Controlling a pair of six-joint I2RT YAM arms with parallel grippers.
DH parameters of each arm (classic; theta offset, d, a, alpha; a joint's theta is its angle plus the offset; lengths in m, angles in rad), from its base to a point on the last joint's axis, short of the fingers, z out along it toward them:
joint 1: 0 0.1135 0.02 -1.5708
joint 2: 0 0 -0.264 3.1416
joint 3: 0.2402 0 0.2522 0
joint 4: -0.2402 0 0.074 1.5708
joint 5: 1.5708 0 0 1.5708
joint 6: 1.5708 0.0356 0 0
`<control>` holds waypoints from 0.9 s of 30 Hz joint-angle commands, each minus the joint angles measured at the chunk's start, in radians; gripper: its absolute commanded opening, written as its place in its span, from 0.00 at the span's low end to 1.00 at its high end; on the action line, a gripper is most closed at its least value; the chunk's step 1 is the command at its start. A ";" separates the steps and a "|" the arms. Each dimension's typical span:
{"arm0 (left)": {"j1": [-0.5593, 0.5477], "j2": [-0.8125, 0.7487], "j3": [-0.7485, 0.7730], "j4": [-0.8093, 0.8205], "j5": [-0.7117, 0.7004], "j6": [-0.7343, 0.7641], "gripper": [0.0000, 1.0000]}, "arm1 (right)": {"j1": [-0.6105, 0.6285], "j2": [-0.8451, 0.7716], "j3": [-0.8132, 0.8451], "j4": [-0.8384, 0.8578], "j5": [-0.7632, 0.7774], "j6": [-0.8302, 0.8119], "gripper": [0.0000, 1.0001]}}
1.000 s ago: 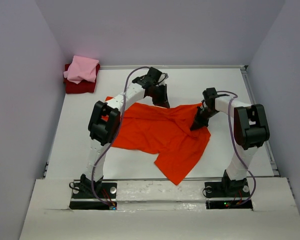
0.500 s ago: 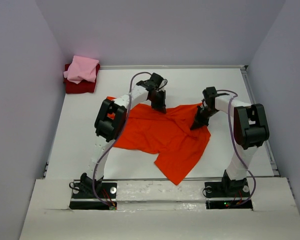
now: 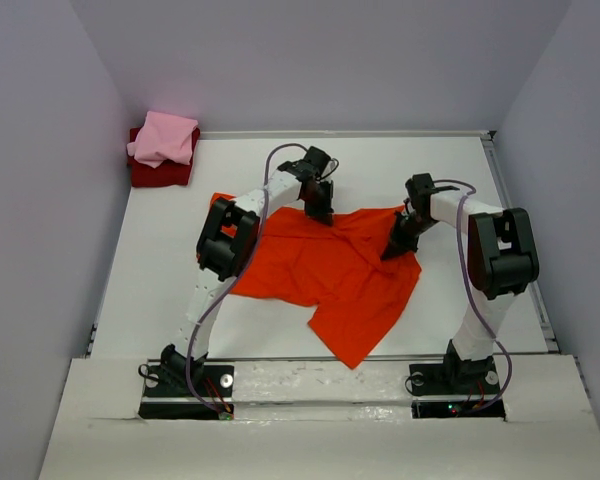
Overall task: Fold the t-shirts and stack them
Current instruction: Fold the flattened tshirt in 1/3 of the way
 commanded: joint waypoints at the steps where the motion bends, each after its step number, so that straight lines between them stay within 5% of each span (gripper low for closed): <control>1: 0.027 0.050 0.015 0.022 -0.071 0.002 0.02 | 0.009 -0.066 -0.009 -0.019 0.004 -0.009 0.00; 5: 0.031 0.067 0.051 0.017 -0.054 0.003 0.02 | 0.009 -0.083 -0.035 -0.001 -0.033 0.001 0.00; 9: 0.031 0.050 0.035 0.019 -0.055 0.008 0.02 | 0.009 -0.069 0.035 0.019 -0.128 -0.010 0.41; 10: 0.031 0.042 0.025 0.017 -0.060 0.011 0.02 | 0.009 -0.066 0.055 0.025 -0.145 -0.012 0.59; 13: 0.031 0.018 -0.007 0.022 -0.064 0.020 0.02 | 0.000 -0.034 0.135 0.039 -0.171 -0.025 0.73; 27: 0.031 -0.047 -0.072 0.022 -0.054 0.026 0.02 | -0.032 0.183 0.330 0.108 -0.260 -0.044 0.74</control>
